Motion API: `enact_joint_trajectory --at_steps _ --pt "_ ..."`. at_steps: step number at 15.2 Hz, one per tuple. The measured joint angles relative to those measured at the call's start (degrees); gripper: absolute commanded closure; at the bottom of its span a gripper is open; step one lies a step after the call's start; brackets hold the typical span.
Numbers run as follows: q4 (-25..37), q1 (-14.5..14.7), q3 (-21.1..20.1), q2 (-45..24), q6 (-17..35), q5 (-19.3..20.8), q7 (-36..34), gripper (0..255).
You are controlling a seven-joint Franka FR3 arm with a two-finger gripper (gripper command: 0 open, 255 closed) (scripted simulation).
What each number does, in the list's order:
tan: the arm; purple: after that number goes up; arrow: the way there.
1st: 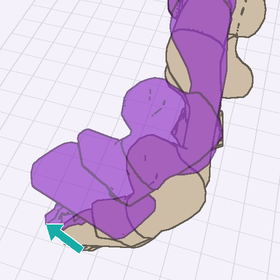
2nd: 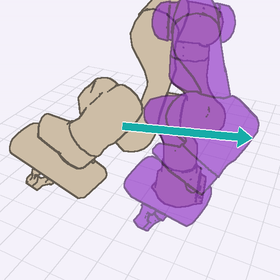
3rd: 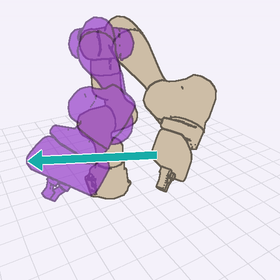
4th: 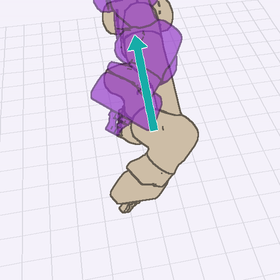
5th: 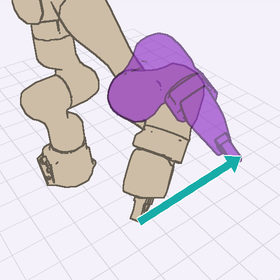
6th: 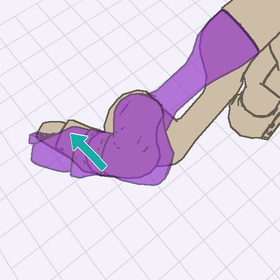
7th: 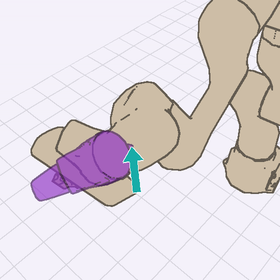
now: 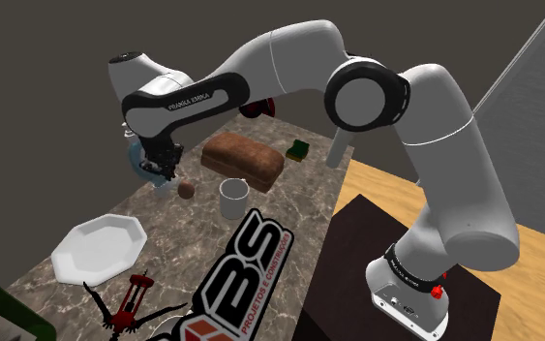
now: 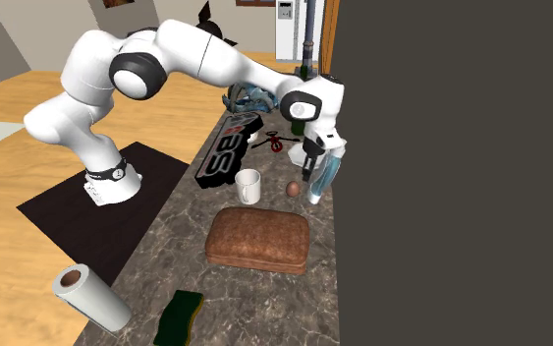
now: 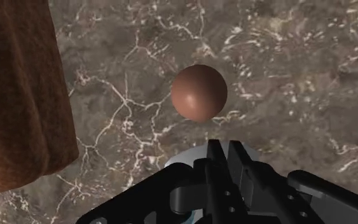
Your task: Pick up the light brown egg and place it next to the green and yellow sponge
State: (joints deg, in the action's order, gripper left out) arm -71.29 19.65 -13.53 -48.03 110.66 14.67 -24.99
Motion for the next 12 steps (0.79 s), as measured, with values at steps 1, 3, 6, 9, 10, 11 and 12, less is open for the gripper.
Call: enact_joint_trajectory --at_steps 1,3,6,9,10,11,12 --pt "-0.4 0.16 -0.03 0.11 0.78 0.03 -0.28 255" --pt "-5.87 -0.45 -0.23 3.33 2.95 0.0 -0.95 255" --pt "-7.62 -1.33 -0.02 4.35 4.87 0.12 -0.48 0" --pt "-12.75 -5.99 -4.04 6.64 7.79 -0.35 10.49 0" --pt "-15.6 -8.95 -6.45 7.61 9.29 -0.48 20.2 0" --pt "-16.6 -10.48 -7.7 7.76 9.96 -0.44 25.75 0" --pt "-17.22 -11.28 -8.37 7.87 10.47 -0.4 28.6 0"
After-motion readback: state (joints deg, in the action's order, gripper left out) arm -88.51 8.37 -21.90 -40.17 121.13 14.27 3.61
